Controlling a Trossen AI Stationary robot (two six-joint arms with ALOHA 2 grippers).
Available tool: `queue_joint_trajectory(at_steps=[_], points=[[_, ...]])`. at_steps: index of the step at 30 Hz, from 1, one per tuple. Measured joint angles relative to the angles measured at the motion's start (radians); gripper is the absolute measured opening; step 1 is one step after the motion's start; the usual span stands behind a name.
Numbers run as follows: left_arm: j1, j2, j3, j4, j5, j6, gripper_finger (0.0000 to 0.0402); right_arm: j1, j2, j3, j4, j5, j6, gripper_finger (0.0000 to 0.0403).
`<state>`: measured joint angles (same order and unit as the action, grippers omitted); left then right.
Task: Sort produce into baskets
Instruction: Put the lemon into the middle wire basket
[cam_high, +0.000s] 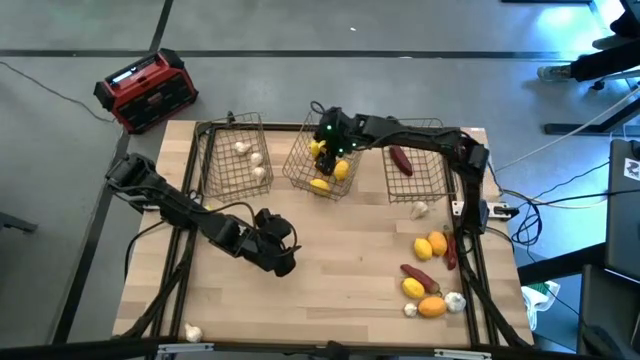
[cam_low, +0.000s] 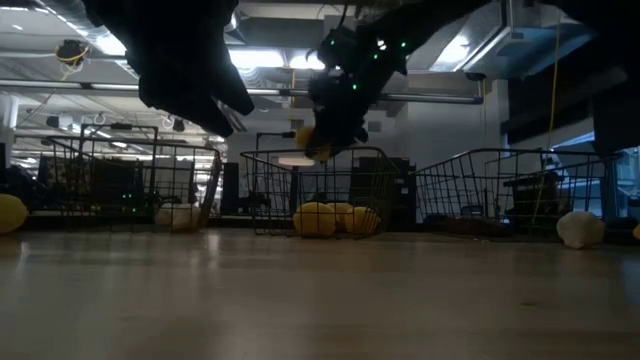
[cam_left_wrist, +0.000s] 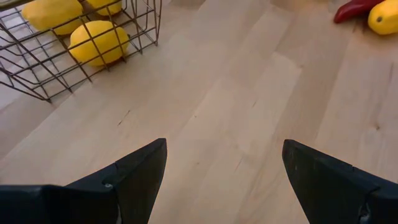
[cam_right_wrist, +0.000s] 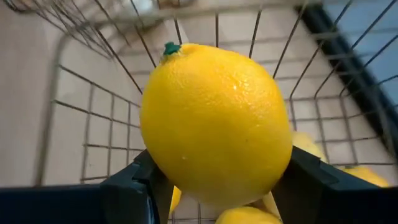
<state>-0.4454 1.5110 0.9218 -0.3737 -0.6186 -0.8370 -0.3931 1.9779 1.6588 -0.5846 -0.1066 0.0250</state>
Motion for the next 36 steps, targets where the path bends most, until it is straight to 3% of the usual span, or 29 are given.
queue_joint_trajectory(at_steps=[18, 29, 36], points=[[0.000, 0.003, 0.000, -0.003, -0.022, 0.000, 0.0316, 0.014, 0.151, 0.000, -0.006, -0.018, 0.000, 0.0209], [0.000, 0.003, 0.000, -0.004, -0.023, 0.000, 0.0316, 0.014, 0.171, 0.003, 0.007, -0.019, -0.002, 0.0210], [0.000, 0.003, 0.000, -0.003, -0.023, -0.001, 0.0316, 0.014, 0.172, 0.002, 0.009, -0.019, -0.003, 0.0264]])
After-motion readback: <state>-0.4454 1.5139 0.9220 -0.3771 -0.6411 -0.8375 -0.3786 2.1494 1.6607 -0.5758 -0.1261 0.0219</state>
